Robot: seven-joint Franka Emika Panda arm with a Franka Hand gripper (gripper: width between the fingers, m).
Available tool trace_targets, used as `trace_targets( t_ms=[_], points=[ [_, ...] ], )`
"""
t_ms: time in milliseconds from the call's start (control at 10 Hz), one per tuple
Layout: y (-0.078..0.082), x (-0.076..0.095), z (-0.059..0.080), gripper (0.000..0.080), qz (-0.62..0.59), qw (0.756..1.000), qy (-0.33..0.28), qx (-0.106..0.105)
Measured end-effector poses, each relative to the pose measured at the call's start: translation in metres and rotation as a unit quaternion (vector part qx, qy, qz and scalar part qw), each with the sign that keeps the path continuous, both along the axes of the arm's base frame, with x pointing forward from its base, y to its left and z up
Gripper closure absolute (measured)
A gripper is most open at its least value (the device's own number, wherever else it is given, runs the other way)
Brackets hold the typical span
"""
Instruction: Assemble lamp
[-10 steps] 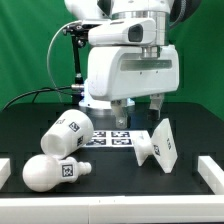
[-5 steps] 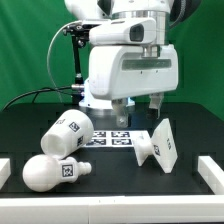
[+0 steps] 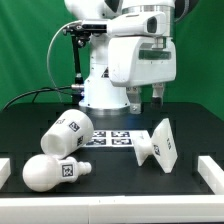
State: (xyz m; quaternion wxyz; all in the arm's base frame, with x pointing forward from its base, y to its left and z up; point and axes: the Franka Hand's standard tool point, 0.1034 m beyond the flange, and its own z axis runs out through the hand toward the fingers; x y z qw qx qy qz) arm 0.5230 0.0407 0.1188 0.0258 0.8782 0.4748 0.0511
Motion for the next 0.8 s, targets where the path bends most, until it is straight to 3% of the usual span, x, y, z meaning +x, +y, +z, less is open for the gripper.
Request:
trace_targets(
  t_ms=[300, 600, 800],
  points=[
    [-0.001, -0.006, -0.005, 0.0100, 0.004, 1.000, 0.006, -0.001],
    [0.005, -0.031, -0.023, 0.0100, 0.022, 1.000, 0.004, 0.002],
    [0.003, -0.034, -0.025, 0.0100, 0.020, 1.000, 0.003, 0.002]
  ],
)
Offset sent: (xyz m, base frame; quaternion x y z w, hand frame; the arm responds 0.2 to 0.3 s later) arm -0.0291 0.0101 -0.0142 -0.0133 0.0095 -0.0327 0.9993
